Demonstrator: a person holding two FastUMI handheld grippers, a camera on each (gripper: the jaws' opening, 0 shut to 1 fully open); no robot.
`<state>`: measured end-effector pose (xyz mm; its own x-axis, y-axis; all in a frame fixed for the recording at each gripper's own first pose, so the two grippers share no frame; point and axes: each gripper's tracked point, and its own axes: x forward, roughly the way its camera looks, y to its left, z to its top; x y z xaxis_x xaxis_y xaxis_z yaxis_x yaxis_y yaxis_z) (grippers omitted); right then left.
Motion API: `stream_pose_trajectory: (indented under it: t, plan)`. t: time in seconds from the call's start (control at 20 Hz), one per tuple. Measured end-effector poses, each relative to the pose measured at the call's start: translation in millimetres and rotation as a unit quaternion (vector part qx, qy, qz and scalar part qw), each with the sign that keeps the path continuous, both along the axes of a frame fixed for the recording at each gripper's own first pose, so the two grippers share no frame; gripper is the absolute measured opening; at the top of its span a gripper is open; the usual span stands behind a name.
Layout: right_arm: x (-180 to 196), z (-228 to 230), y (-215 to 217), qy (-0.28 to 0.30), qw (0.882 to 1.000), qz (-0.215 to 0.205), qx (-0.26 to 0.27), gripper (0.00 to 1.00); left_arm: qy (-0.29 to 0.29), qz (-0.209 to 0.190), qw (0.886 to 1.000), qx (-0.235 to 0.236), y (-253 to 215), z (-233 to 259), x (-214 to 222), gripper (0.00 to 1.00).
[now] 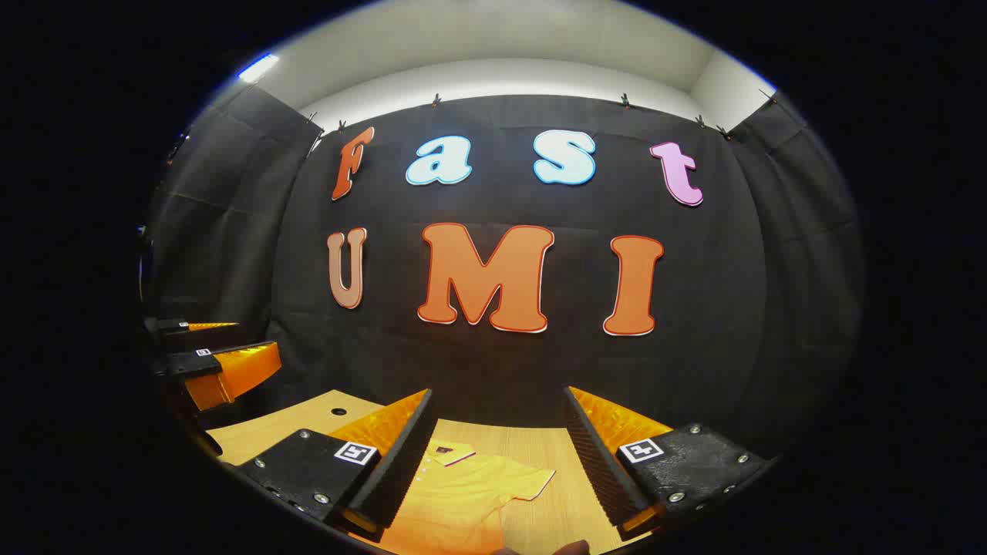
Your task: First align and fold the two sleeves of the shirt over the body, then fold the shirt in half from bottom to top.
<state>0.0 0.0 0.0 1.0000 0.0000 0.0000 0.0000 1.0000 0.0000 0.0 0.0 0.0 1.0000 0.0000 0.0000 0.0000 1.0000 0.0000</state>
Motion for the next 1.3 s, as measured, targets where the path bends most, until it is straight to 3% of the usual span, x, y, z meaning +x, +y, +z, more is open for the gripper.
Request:
stream_pose_trajectory:
  t: [0.3, 0.8, 1.3]
  plan:
    - [10.4, -6.2, -1.1, 0.001, 1.0, 0.015, 0.009, 0.98, -0.005, -0.009, 1.0, 0.002, -17.8, 2.9, 3.2, 1.0]
    - [28.2, -14.7, -0.1, 0.009, 1.0, 0.025, 0.002, 0.99, 0.003, 0.018, 1.0, -0.006, -3.3, -1.3, 8.5, 1.0]
    - [66.9, -68.3, -39.7, 0.057, 0.998, -0.005, -0.029, 0.98, 0.009, 0.045, 0.999, 0.025, 14.5, -3.0, -6.5, 1.0]
